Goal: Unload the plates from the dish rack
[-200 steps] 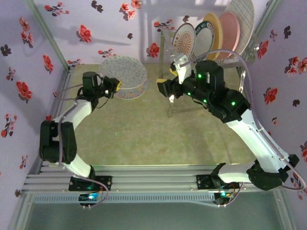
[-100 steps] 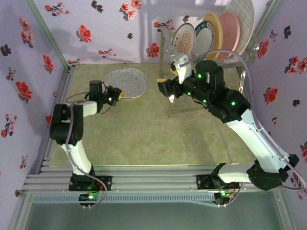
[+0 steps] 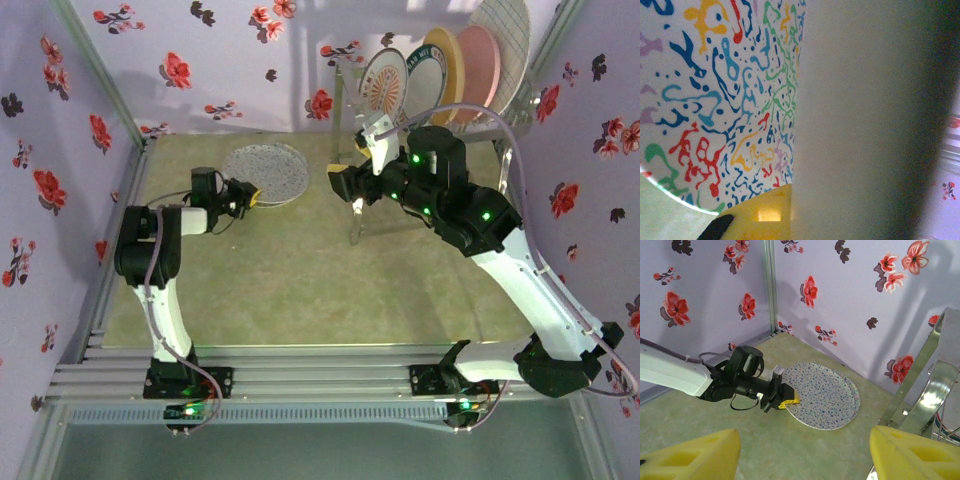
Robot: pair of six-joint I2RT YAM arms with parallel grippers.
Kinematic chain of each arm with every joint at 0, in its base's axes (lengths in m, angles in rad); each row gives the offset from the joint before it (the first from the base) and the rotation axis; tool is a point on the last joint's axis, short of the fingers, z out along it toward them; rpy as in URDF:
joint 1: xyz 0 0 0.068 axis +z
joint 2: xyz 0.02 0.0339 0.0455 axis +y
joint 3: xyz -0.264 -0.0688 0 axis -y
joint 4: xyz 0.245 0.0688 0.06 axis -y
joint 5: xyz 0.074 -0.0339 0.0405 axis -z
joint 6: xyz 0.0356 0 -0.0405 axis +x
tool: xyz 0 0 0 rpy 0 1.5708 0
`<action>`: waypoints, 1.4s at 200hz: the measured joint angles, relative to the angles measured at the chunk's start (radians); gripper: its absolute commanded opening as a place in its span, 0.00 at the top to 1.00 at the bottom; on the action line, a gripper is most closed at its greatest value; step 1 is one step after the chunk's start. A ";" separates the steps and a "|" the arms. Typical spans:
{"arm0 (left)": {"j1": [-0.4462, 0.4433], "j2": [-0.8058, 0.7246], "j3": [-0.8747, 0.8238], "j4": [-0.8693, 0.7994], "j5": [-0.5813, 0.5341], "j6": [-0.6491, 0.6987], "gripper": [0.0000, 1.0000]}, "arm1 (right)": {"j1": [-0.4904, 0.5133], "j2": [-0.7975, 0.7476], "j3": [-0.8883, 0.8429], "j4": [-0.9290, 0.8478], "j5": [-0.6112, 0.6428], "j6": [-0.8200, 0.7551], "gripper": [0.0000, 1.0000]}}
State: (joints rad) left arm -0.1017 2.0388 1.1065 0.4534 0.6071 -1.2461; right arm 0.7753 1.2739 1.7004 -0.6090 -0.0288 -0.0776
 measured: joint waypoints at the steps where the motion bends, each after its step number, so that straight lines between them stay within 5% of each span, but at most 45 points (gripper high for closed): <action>1: 0.000 0.002 0.000 0.000 0.000 0.000 1.00 | 0.000 0.000 0.000 0.000 0.000 0.000 0.30; 44: 0.008 0.040 0.044 0.002 0.015 0.000 1.00 | 0.000 0.002 0.000 -0.004 0.000 0.000 0.30; 146: 0.011 0.062 0.131 -0.114 0.040 0.048 0.45 | 0.000 0.024 0.000 -0.011 0.000 0.003 0.29; 280: 0.011 0.062 0.323 -0.619 -0.034 0.162 0.43 | 0.000 0.043 0.008 -0.018 0.006 0.003 0.28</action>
State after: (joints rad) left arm -0.0910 2.1006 1.4300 -0.1658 0.5728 -1.0843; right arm 0.7753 1.3170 1.7084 -0.6270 -0.0227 -0.0746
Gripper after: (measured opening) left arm 0.567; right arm 0.718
